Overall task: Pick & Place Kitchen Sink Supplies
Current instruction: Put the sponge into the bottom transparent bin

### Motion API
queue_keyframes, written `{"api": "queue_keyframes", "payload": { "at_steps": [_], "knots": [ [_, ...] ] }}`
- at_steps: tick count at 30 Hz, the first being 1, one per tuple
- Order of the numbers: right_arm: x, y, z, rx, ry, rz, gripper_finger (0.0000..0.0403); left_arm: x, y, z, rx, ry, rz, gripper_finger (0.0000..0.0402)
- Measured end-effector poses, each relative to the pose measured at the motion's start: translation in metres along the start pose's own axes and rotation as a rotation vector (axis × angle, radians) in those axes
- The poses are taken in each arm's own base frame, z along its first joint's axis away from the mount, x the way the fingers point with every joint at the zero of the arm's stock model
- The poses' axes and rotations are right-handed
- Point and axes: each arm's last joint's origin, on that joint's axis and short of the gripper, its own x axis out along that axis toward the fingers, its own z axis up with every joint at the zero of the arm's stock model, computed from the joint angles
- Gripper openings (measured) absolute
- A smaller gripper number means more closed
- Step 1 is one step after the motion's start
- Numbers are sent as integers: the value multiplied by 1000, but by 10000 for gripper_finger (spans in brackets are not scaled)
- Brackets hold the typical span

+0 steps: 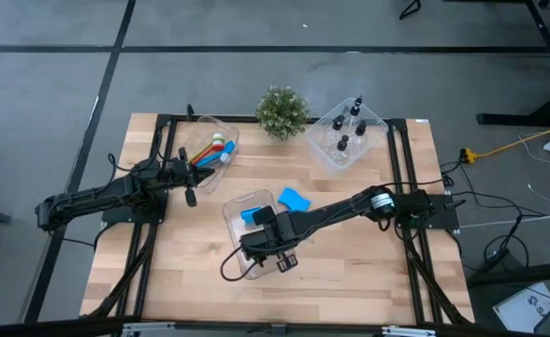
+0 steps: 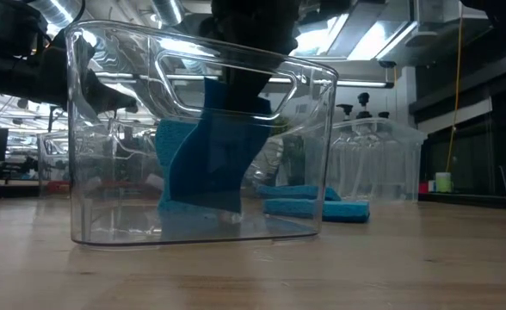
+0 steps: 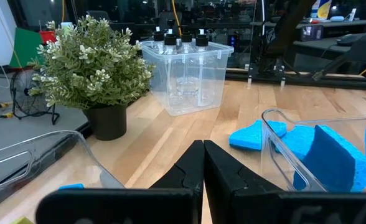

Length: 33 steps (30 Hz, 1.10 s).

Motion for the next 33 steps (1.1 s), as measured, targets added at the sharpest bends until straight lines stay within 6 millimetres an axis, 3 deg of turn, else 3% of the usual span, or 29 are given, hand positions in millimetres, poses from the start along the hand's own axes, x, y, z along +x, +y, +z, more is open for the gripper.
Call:
{"api": "queue_keyframes", "payload": {
  "at_steps": [15,33],
  "knots": [
    [0,0,0,-3,1,-7,53,0,0,0,0,0,0,2],
    [0,0,1,43,-9,0,125,0,0,0,0,0,0,2]
  ]
}}
